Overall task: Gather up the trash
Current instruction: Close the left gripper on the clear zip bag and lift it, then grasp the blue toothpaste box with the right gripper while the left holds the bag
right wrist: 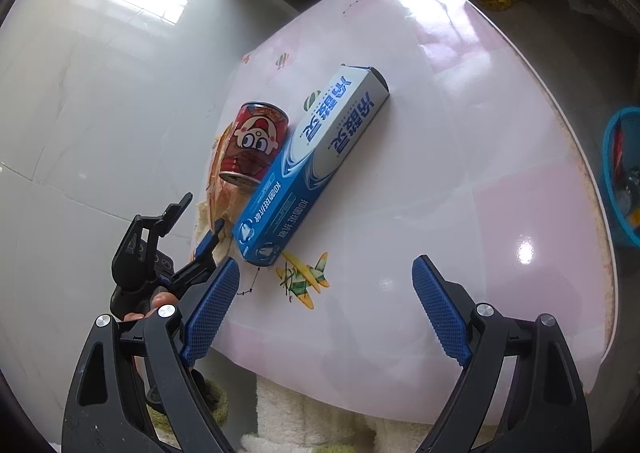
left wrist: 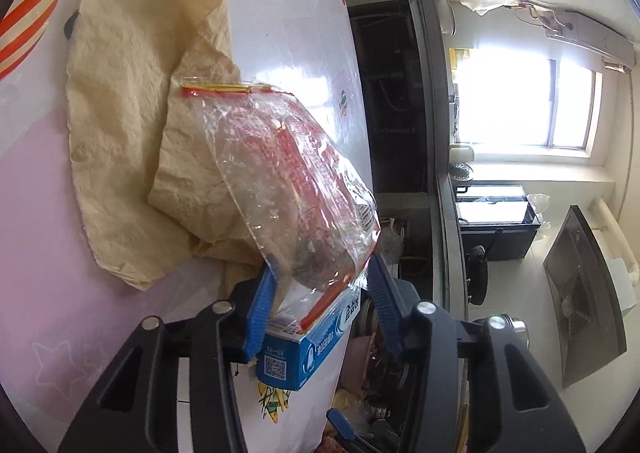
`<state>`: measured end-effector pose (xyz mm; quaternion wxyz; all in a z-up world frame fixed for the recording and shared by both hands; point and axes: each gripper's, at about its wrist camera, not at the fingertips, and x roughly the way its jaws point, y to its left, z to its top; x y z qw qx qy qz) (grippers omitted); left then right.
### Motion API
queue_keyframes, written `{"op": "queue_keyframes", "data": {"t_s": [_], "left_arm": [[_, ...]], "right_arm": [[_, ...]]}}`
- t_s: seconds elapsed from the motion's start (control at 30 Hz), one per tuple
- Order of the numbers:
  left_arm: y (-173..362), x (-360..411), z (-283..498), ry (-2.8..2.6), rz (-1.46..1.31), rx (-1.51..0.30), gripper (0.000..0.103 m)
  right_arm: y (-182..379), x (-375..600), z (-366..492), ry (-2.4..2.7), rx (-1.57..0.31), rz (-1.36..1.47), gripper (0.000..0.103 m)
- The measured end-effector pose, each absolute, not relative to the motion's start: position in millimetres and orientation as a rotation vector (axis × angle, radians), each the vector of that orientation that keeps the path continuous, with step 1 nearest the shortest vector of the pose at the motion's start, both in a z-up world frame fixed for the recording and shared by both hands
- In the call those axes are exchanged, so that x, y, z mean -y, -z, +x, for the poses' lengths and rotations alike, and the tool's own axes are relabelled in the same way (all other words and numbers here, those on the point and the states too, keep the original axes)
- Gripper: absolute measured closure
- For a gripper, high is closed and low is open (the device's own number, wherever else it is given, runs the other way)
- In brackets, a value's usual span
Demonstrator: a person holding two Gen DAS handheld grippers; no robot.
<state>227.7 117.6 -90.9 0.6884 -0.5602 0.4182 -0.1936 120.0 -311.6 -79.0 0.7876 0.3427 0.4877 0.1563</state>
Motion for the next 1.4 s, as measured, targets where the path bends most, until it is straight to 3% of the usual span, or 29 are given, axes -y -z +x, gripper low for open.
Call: {"op": "queue_keyframes", "data": {"t_s": [0.17, 0.37, 0.77, 0.93, 1.0, 1.4], "left_arm": [[86, -118, 223, 0.443, -1.247, -0.904, 0.088], [71, -117, 216, 0.464, -1.193, -0.838, 0.098], [20, -105, 182, 0.518, -0.848, -0.64, 0.102], [0, -94, 162, 0.54, -0.663, -0.561, 0.102], [-6, -92, 155, 0.552, -0.62, -0.537, 0.102], [-19, -81, 138, 0.698, -0.548, -0.577, 0.102]], "right_arm": [[81, 307, 138, -0.344, -1.046, 0.796, 0.019], [77, 293, 182, -0.252, -1.046, 0.785, 0.019], [87, 263, 244, 0.006, -1.076, 0.709, 0.02], [83, 244, 256, 0.012, -1.088, 0.54, 0.036], [83, 244, 258, -0.016, -1.088, 0.517, 0.037], [68, 276, 214, -0.237, -1.117, 0.267, 0.042]]}}
